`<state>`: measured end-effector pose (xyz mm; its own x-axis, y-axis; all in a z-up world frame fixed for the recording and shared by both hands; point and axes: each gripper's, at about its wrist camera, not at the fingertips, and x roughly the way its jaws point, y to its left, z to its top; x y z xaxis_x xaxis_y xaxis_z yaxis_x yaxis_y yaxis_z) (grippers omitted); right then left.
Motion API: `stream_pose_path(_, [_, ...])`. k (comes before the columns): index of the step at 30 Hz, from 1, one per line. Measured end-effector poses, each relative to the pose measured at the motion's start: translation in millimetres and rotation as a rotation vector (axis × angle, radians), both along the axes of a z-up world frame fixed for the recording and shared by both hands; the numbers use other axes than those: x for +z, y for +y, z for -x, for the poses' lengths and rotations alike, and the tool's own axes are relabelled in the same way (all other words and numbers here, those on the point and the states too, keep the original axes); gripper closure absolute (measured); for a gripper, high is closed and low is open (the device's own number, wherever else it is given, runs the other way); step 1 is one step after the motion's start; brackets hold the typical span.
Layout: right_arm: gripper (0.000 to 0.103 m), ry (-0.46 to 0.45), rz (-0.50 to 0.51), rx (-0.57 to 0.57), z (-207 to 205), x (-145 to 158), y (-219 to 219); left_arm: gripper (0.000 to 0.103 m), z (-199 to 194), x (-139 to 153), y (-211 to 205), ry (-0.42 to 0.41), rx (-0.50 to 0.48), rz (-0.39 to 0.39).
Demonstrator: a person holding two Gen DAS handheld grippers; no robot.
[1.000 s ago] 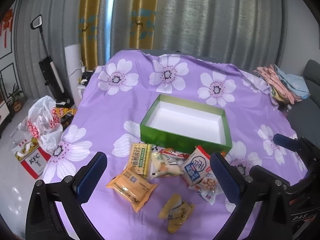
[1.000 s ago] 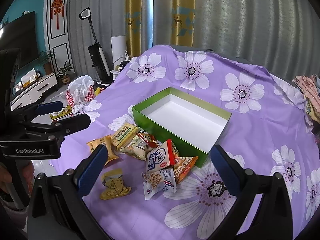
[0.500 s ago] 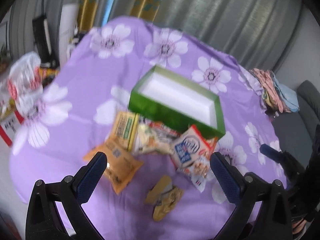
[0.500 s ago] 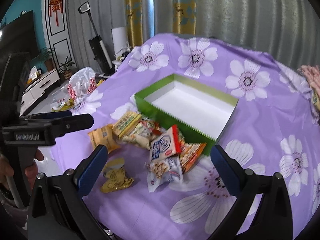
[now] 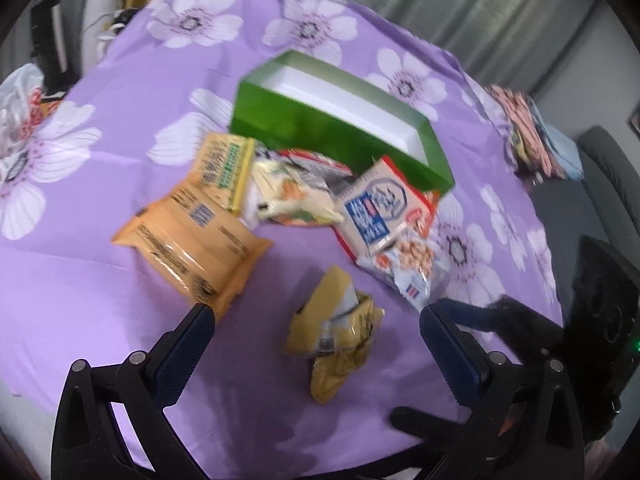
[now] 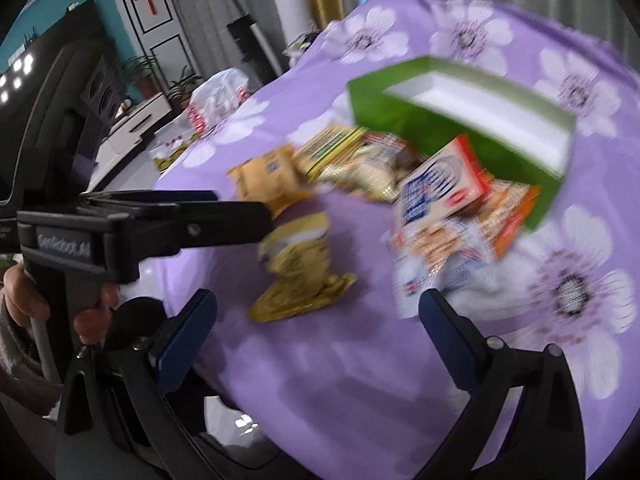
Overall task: Organize snacks
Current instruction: 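Lower both grippers together and pinch the small gold snack wrapper, then carry the gold wrapper over the green box and open the grippers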
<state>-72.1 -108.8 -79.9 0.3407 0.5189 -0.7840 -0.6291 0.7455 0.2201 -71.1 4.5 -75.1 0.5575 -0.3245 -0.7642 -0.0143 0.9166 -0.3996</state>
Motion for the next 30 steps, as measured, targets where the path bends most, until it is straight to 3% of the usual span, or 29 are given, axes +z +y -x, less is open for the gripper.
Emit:
stream_pose_path(5, [0.010, 0.051, -0.021, -0.005, -4.6, -20.3, 10.8, 0.010, -4.2, -12.6, -5.3, 0.012, -0.032, 0.007])
stream_pose_path(8, [0.014, 0.064, -0.013, -0.026, -9.2, -30.4, 16.4, 0.022, -9.3, -18.0, -7.3, 0.015, -0.048, 0.024])
stream_pose_path(13, [0.031, 0.091, -0.022, -0.030, -13.3, -41.0, 22.1, 0.048, -15.0, -24.3, -8.7, 0.032, -0.072, 0.054])
stream_pose_path(16, [0.048, 0.088, -0.028, -0.016, -14.8, -41.4, 25.6, 0.050, -16.1, -25.0, -8.1, 0.029, -0.068, 0.056])
stream_pose_path(20, [0.057, 0.084, -0.045, -0.012, -18.9, -41.5, 27.6, 0.052, -17.8, -22.9, -4.8, 0.021, -0.059, 0.065])
stream_pose_path(30, [0.060, -0.046, -0.119, -0.029, -44.4, 4.1, 21.8, 0.053, -51.3, 34.6, -7.5, -0.120, -0.093, 0.026])
